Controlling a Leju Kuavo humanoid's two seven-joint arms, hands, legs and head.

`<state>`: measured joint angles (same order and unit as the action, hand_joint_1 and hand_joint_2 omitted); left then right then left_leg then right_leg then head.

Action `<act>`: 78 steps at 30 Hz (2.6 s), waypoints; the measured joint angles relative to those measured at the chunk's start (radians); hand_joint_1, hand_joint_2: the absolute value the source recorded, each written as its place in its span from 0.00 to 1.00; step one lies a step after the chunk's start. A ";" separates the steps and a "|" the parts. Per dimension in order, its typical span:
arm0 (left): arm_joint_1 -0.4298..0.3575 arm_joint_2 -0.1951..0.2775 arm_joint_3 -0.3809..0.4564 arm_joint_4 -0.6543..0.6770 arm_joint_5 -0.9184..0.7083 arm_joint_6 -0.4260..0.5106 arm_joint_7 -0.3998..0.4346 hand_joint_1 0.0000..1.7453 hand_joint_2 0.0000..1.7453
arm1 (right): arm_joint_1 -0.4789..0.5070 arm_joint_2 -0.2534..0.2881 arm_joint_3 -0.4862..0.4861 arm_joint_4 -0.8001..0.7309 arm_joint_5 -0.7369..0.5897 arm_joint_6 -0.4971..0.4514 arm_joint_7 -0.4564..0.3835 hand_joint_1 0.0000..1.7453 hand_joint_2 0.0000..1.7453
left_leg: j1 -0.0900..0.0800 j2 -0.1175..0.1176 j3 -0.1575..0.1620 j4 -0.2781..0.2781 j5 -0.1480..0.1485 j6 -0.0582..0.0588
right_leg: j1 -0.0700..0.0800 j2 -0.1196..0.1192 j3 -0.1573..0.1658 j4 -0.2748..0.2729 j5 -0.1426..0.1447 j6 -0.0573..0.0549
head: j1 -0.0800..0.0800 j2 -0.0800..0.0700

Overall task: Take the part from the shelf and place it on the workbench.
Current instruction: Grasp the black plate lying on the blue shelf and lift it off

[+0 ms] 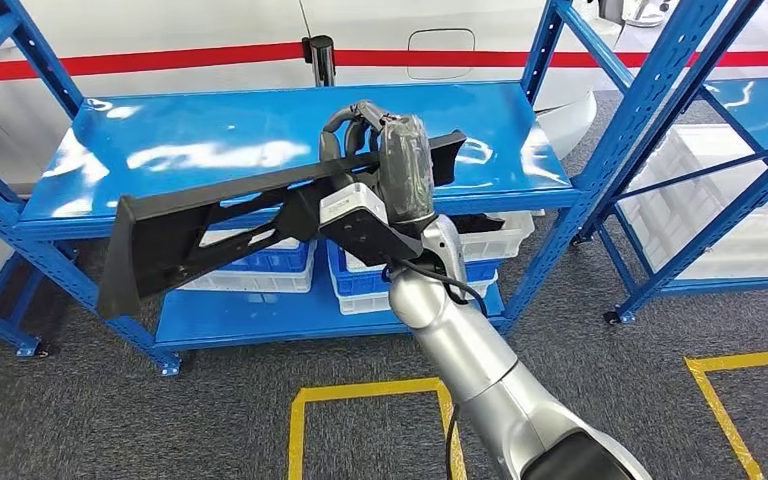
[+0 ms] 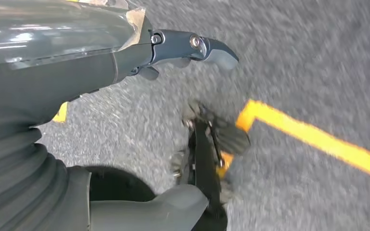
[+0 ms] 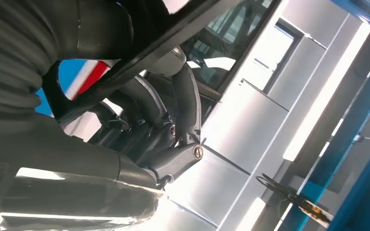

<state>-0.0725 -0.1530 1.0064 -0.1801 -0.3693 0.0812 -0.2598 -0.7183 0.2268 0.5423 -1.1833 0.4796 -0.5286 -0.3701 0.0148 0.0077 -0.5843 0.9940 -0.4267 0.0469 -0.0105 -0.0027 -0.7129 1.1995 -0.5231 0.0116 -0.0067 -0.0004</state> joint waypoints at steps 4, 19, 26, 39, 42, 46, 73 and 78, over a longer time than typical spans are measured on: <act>0.000 0.000 0.000 0.000 0.000 0.004 0.000 0.00 1.00 | 0.006 -0.007 -0.001 0.006 0.023 0.000 0.000 1.00 1.00 | -0.005 0.002 -0.067 0.002 0.052 -0.003 | 0.001 0.000 0.055 0.055 -0.007 0.022 | 0.001 0.000; 0.000 0.002 0.000 0.000 -0.001 0.023 0.005 0.00 1.00 | 0.027 -0.003 -0.003 0.013 0.036 0.002 0.008 1.00 1.00 | 0.012 -0.001 -0.118 0.261 -0.072 -0.071 | -0.003 -0.005 0.122 -0.209 0.103 -0.023 | -0.013 0.000; -0.005 0.003 0.000 0.000 -0.005 0.024 0.010 0.00 1.00 | 0.036 -0.002 -0.018 0.010 0.039 -0.002 0.006 1.00 1.00 | 0.002 -0.011 0.048 0.022 -0.059 -0.035 | 0.004 -0.007 0.082 -0.205 0.156 0.019 | -0.007 0.000; -0.015 0.002 -0.015 0.000 -0.064 -0.016 0.040 0.00 1.00 | 0.116 -0.041 -0.093 -0.044 0.088 -0.013 0.010 1.00 1.00 | -0.024 -0.002 -0.126 0.016 0.111 0.000 | 0.026 -0.007 0.231 -0.167 -0.021 -0.004 | 0.000 0.000; -0.015 0.003 -0.025 0.000 -0.072 -0.033 0.035 0.00 1.00 | 0.121 -0.059 -0.111 -0.053 0.090 -0.016 0.010 1.00 1.00 | -0.014 0.003 -0.129 0.002 0.141 -0.021 | 0.027 -0.009 0.237 -0.216 -0.010 -0.021 | 0.002 0.000; -0.016 0.005 -0.032 0.000 -0.074 -0.038 0.026 0.00 1.00 | 0.132 -0.075 -0.122 -0.056 0.090 -0.019 0.012 1.00 1.00 | -0.001 -0.009 -0.165 0.122 -0.015 -0.053 | 0.010 -0.011 0.195 -0.232 0.059 -0.049 | 0.004 0.000; -0.036 -0.006 -0.037 -0.002 -0.083 -0.016 0.011 0.00 1.00 | 0.164 -0.147 -0.163 -0.069 0.115 -0.030 0.033 1.00 1.00 | 0.013 -0.003 -0.139 0.015 0.128 -0.058 | 0.006 0.003 0.205 -0.179 -0.004 -0.006 | 0.017 0.000; -0.038 -0.006 -0.032 -0.004 -0.052 -0.011 0.025 0.00 1.00 | 0.167 -0.134 -0.163 -0.069 0.146 0.004 0.059 1.00 1.00 | 0.017 -0.007 -0.206 0.243 -0.076 -0.071 | 0.007 -0.002 0.150 -0.179 0.058 -0.046 | 0.011 0.000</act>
<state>-0.1100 -0.1590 0.9742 -0.1838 -0.4211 0.0701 -0.2347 -0.5517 0.0925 0.3789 -1.2526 0.6258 -0.5248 -0.3110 0.0314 0.0005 -0.7901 1.2369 -0.5024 -0.0239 -0.0039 -0.0043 -0.5629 1.0209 -0.4649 -0.0344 0.0041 -0.0004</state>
